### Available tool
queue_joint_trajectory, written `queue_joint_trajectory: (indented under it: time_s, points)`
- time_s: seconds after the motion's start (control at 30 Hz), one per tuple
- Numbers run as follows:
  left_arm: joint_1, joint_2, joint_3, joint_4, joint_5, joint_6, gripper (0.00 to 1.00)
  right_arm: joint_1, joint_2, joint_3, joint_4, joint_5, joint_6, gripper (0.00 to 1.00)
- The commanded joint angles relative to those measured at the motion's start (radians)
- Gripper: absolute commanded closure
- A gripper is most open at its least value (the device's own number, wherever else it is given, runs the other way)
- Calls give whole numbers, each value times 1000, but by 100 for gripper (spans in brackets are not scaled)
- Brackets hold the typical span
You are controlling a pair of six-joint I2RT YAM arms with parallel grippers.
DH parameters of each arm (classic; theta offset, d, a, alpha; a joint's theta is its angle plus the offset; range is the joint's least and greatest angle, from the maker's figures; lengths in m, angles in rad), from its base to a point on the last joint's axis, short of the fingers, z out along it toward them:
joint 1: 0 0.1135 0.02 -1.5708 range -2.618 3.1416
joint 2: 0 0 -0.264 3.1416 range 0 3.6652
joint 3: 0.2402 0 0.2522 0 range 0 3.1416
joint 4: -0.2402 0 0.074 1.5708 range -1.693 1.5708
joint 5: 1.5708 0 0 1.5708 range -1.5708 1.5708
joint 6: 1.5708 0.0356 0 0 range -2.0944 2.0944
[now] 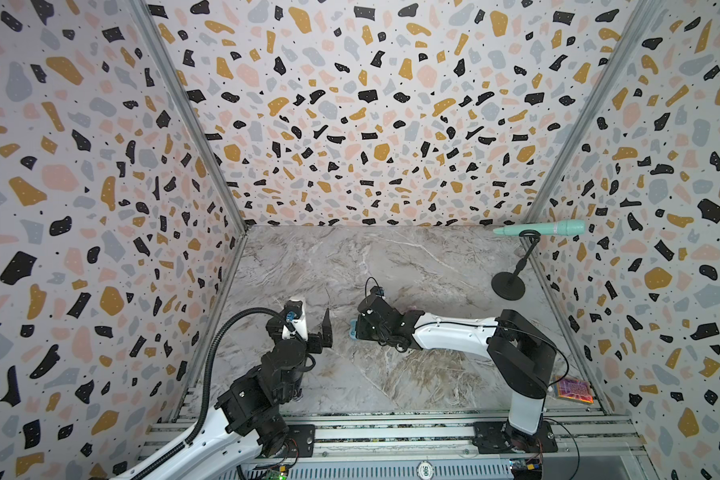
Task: Insert the wireless bluetooth earbuds into the charging case
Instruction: 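Carry the held earbud over the open light-blue case with the right gripper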
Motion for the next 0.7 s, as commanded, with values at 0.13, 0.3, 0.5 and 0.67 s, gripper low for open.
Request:
queue_joint_trajectory:
  time_s: [0.13,0.3,0.5,0.67]
  points:
    - [7,7,-8,39,24,16,0,4,20,52,-22,10,-6,82]
    - [7,14,-8,40,53,20,0,5,38,63,-19,7,-4,82]
    - [8,31,0,32,75,22,0,4,43,66,-13,6,-1,82]
    - [7,32,-1,32,85,23,0,4,49,68,-10,2,0,82]
